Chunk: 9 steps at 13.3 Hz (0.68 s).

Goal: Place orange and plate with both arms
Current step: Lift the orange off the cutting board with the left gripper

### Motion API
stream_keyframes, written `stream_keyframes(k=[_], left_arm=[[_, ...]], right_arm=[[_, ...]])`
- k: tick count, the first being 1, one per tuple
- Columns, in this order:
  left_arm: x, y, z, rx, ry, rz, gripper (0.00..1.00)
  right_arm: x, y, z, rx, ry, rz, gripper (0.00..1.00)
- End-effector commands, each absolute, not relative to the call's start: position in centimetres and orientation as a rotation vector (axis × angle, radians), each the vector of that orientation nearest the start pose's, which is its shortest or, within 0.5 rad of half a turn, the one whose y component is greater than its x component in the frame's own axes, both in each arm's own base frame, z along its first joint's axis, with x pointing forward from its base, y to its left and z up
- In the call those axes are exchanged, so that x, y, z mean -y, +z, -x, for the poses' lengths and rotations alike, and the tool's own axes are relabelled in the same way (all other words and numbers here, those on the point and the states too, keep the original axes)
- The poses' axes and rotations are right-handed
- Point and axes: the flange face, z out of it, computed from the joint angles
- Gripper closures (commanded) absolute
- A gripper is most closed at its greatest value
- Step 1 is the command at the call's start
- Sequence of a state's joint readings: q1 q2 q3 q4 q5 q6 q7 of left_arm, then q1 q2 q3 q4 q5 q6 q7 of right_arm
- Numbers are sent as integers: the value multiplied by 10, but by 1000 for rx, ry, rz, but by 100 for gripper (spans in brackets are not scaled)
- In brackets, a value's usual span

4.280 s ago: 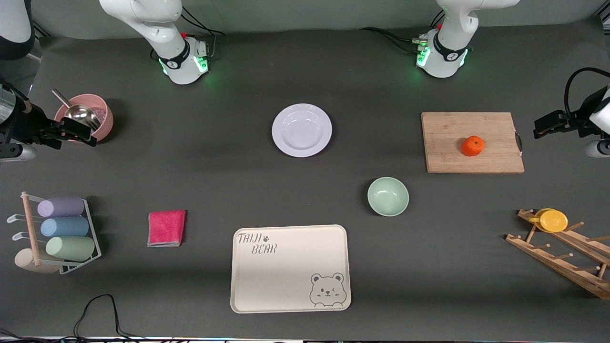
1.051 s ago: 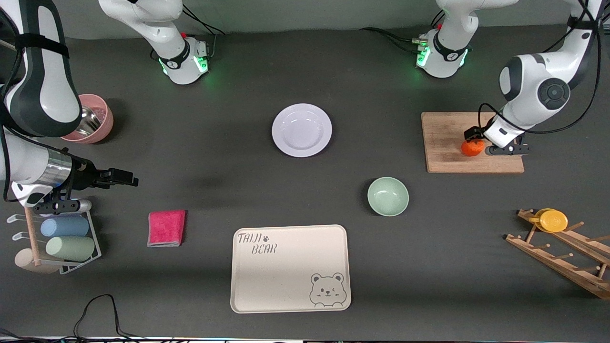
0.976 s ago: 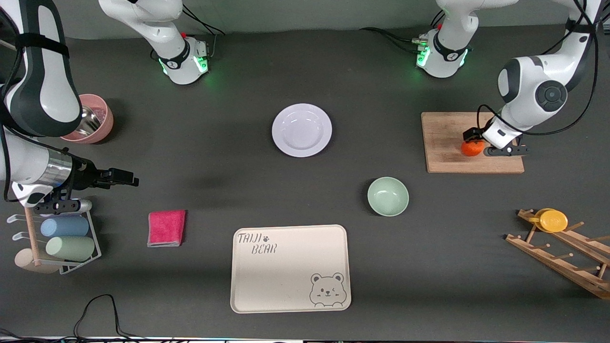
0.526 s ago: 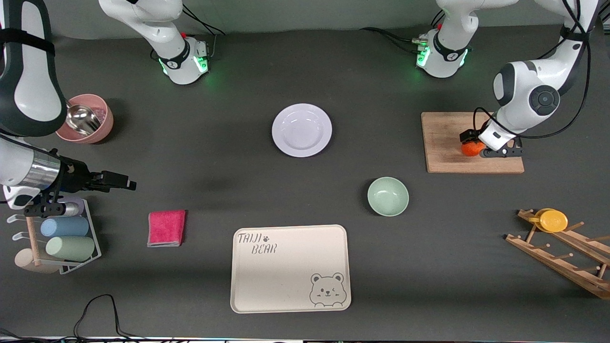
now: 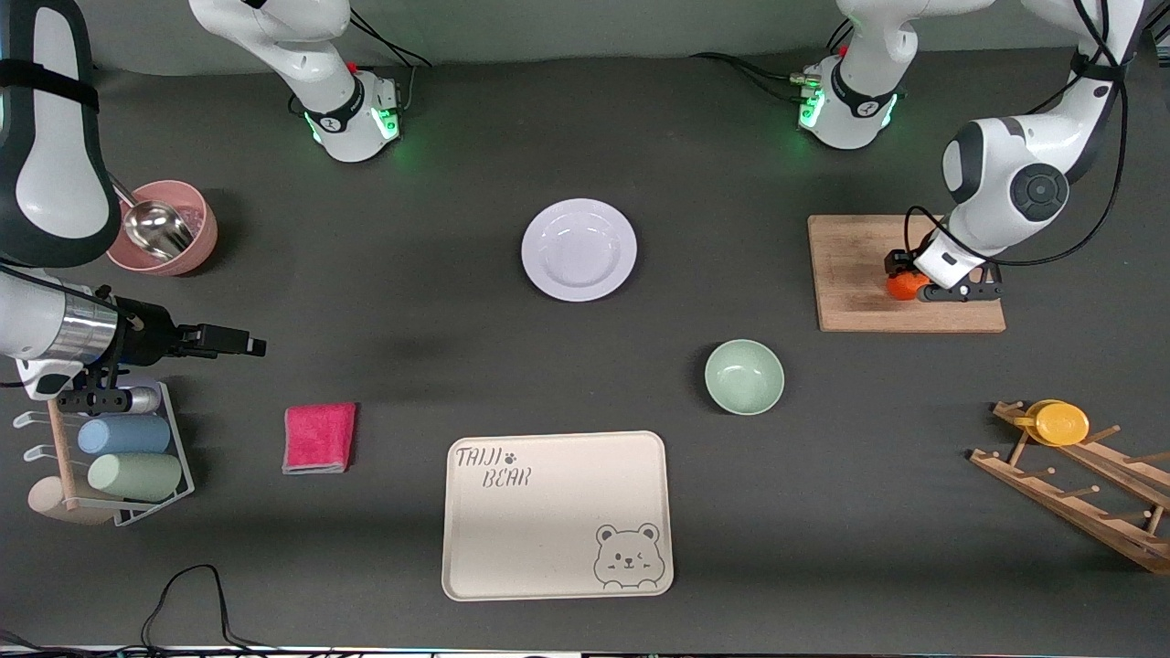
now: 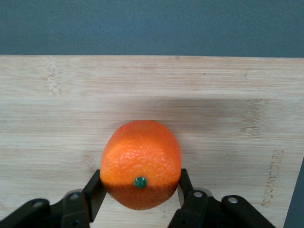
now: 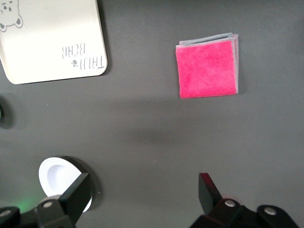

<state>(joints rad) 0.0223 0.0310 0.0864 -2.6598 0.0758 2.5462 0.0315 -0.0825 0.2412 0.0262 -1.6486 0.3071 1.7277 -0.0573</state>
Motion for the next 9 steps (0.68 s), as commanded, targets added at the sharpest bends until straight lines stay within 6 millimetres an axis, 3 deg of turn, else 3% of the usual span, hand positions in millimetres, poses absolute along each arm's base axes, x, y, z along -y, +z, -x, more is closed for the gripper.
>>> stream_keyframes(k=[1, 3, 5, 9], left_arm=[[-38, 226, -407, 16, 194, 3109, 100], [-39, 249, -418, 6, 192, 3109, 100], [-39, 295, -437, 6, 227, 3104, 100], [-42, 433, -489, 10, 327, 3084, 100]], right_arm=[[-6, 472, -617, -104, 207, 2808, 0], [-18, 469, -616, -83, 222, 2805, 0], [-45, 468, -615, -30, 232, 2801, 0], [-53, 468, -615, -38, 233, 2762, 0]])
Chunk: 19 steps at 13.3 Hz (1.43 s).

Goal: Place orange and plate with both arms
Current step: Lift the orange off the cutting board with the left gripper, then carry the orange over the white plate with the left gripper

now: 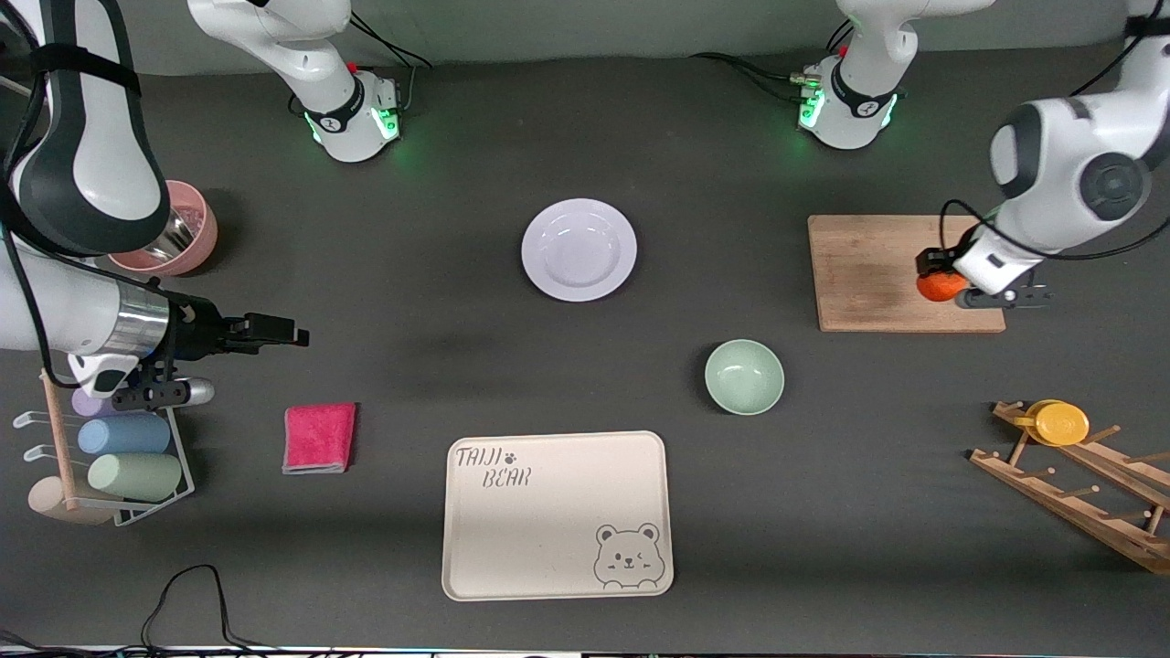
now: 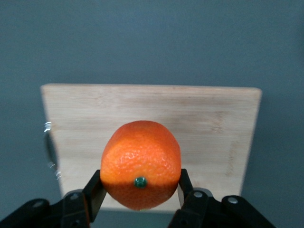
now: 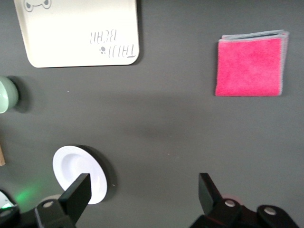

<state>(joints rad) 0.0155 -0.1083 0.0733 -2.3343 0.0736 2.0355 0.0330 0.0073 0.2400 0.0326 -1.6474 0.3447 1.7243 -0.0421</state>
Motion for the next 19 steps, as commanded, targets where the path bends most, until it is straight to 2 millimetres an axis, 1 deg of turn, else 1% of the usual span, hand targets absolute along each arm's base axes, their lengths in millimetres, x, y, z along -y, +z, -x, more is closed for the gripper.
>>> stream_keyframes(k=[1, 2, 3, 4, 5, 6, 7, 8, 10, 11, 12, 13, 14, 15, 16, 17, 18, 19], left_arm=[[-41, 473, -498, 11, 348, 3079, 100], [-39, 506, -503, 5, 350, 3076, 100], [-35, 532, -505, -2, 345, 3075, 100], [-32, 555, -505, -13, 336, 3074, 100], [-29, 572, -508, -18, 338, 3072, 100], [-27, 584, -510, -20, 361, 3068, 100], [-24, 591, -512, -24, 382, 3065, 100], [-24, 596, -514, -25, 379, 3064, 100], [-16, 598, -514, -38, 374, 3063, 100], [-9, 597, -514, -36, 374, 3059, 100], [7, 597, -514, -62, 372, 3057, 100], [29, 594, -514, -23, 369, 3043, 100], [58, 589, -515, 32, 364, 3032, 100], [95, 583, -513, 52, 370, 3045, 100], [125, 579, -512, 112, 363, 3052, 100], [162, 574, -508, 128, 343, 3056, 100], [196, 569, -503, 179, 330, 3066, 100], [229, 565, -500, 267, 321, 3100, 100]], right_arm=[[-53, 469, -616, -37, 231, 2762, 0], [-52, 469, -616, -41, 231, 2762, 0], [-51, 470, -616, -43, 228, 2762, 0], [-50, 470, -616, -45, 228, 2762, 0], [-50, 469, -616, -46, 230, 2760, 0], [-52, 469, -617, -36, 228, 2751, 0], [-54, 465, -618, -36, 236, 2742, 0], [-59, 466, -617, -54, 238, 2707, 0], [-67, 464, -618, -91, 246, 2606, 0], [-68, 464, -619, -91, 245, 2603, 0], [-69, 464, -619, -90, 245, 2600, 0], [-69, 464, -619, -93, 246, 2597, 0], [-70, 463, -618, -93, 251, 2597, 0], [-70, 458, -617, -102, 264, 2596, 0], [-69, 456, -616, -106, 271, 2593, 0], [-69, 454, -615, -105, 279, 2592, 0], [-73, 449, -613, -98, 296, 2593, 0], [-78, 447, -611, -90, 306, 2592, 0]])
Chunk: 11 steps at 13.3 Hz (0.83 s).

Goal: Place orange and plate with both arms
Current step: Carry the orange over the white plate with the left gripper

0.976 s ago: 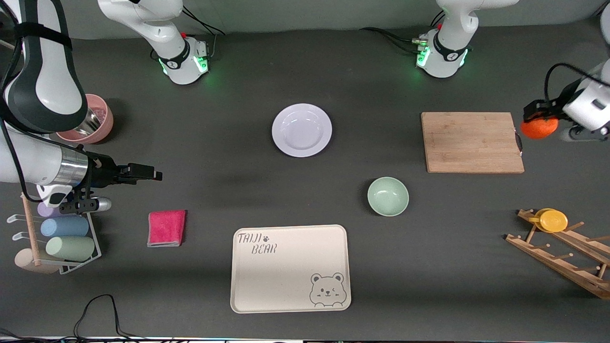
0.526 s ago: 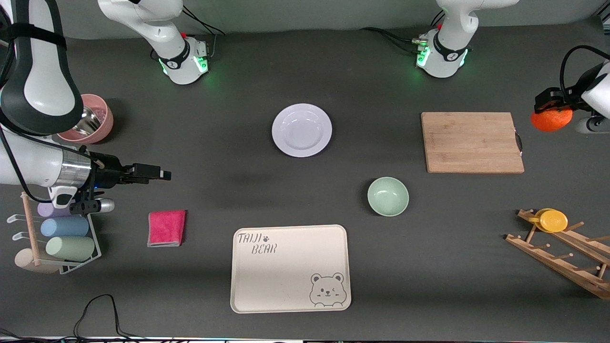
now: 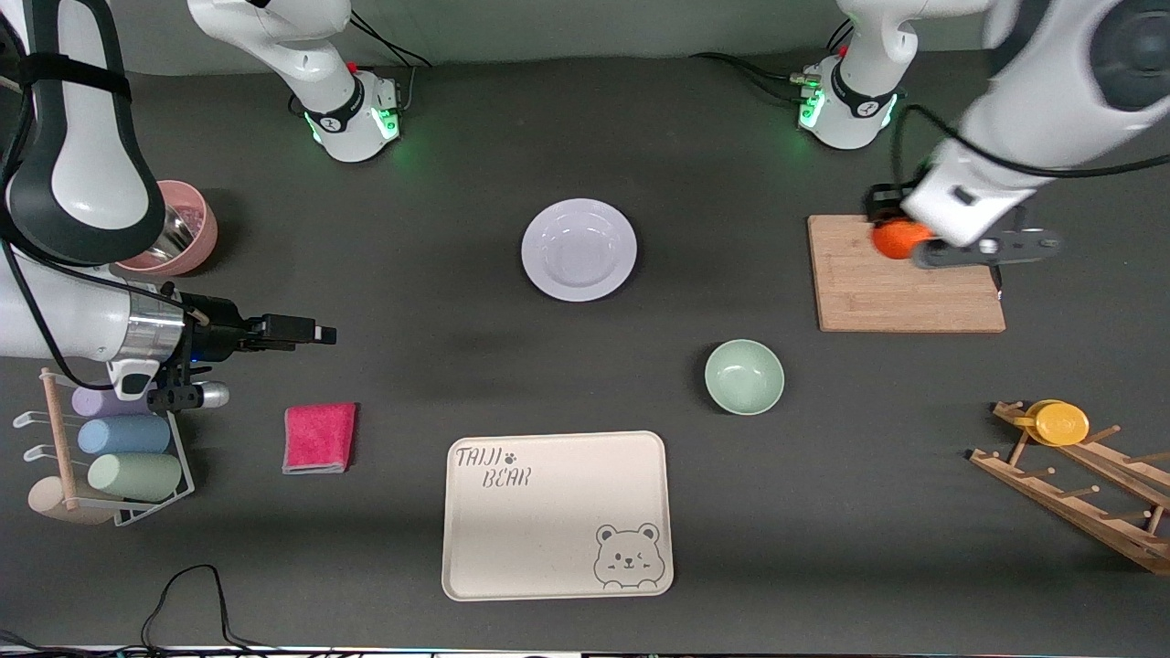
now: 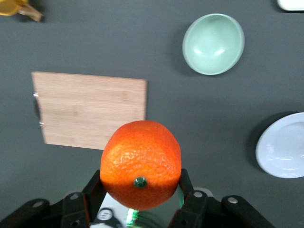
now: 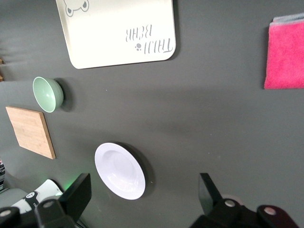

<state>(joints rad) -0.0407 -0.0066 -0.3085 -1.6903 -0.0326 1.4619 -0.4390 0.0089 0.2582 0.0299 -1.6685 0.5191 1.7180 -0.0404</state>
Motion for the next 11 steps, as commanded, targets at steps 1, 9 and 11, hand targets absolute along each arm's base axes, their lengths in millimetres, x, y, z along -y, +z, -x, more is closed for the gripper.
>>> stream_keyframes(k=[1, 9, 11], left_arm=[[258, 558, -495, 331, 317, 3116, 100], [461, 468, -441, 640, 270, 3144, 100], [488, 436, -431, 628, 247, 3132, 100]], right_arm=[[-78, 445, -610, -94, 311, 2589, 0], [-54, 454, -611, -113, 280, 2590, 0], [-51, 452, -609, -122, 296, 2587, 0]])
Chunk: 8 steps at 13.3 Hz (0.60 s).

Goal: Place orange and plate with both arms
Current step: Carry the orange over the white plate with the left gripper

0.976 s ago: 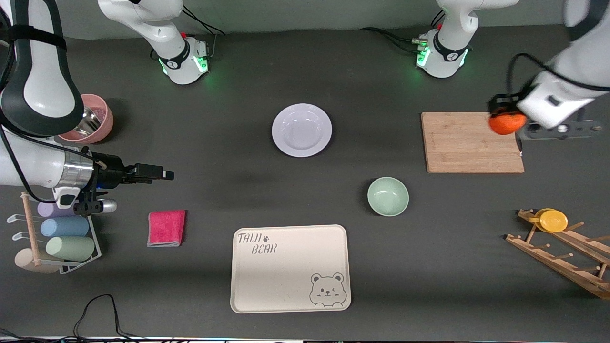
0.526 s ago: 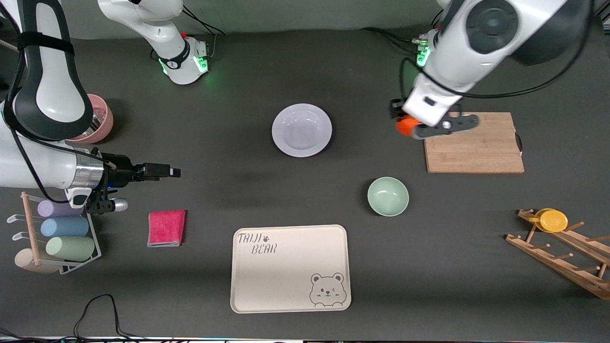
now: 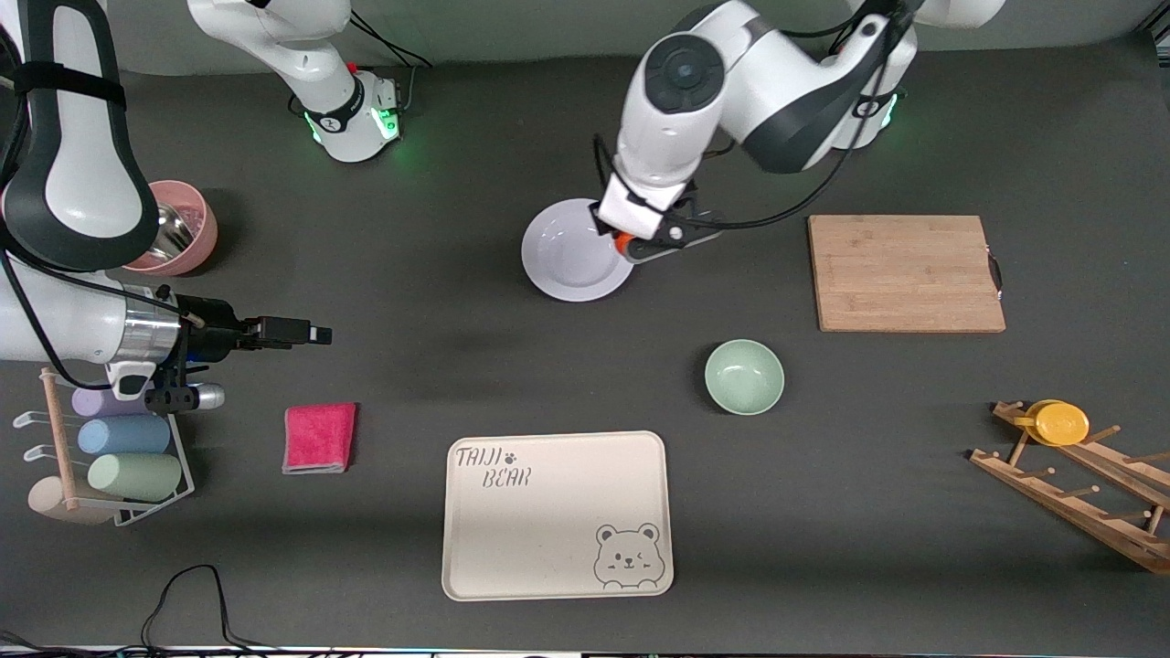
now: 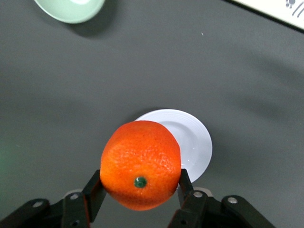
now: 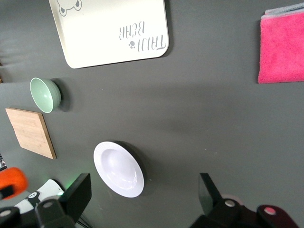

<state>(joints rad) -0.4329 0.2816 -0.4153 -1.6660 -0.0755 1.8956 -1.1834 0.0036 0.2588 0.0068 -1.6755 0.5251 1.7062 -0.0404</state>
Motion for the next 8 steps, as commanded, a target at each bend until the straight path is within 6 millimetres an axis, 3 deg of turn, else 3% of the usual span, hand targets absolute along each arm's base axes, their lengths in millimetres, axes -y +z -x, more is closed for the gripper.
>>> stream_keyframes(k=[1, 6, 8], left_arm=[[502, 416, -424, 623, 240, 3121, 100], [549, 320, -382, 599, 261, 3075, 100], [549, 293, -370, 590, 267, 3074, 100]], right_arm=[[-53, 451, -609, -120, 301, 2584, 0], [-84, 427, -587, -150, 379, 2454, 0], [-96, 423, -584, -136, 388, 2459, 0]])
